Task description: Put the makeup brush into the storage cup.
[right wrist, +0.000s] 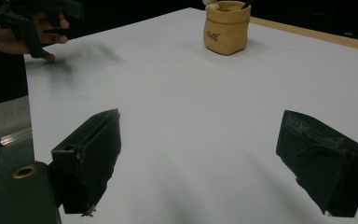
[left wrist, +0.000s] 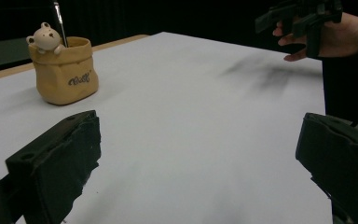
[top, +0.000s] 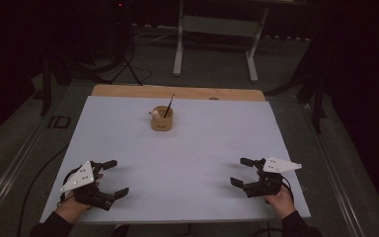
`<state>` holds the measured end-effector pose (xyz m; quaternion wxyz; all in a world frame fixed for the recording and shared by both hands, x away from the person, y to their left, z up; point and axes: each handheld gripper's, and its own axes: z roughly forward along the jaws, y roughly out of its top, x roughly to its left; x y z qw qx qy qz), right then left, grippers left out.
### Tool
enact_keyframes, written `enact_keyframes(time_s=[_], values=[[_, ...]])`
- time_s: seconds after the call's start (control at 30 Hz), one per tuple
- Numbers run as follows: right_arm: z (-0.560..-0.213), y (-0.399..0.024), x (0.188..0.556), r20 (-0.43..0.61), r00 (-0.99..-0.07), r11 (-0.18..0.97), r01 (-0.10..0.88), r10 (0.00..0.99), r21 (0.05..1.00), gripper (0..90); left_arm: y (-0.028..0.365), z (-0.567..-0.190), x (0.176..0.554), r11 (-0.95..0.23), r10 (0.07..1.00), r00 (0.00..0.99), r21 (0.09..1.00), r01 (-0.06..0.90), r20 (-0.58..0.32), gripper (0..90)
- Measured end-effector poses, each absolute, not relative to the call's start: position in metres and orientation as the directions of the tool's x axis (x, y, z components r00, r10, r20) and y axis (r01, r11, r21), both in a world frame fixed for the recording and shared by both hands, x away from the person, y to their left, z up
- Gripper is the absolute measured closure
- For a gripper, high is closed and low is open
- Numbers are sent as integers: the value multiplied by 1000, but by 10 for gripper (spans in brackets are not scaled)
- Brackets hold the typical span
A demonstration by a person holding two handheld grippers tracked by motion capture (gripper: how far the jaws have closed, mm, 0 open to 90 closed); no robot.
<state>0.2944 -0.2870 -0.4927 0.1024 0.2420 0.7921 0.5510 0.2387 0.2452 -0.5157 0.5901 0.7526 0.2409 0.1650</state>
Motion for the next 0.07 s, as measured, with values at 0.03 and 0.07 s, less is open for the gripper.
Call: enact_keyframes(time_s=[0.03, 0.07], values=[[-492, -287, 294, 102, -862, 277, 269, 497, 923, 139, 245, -515, 239, -187, 557, 830, 968, 168, -36, 3], [-492, -287, 294, 103, -862, 275, 269, 497, 923, 138, 245, -515, 238, -187, 556, 830, 968, 168, -36, 3]])
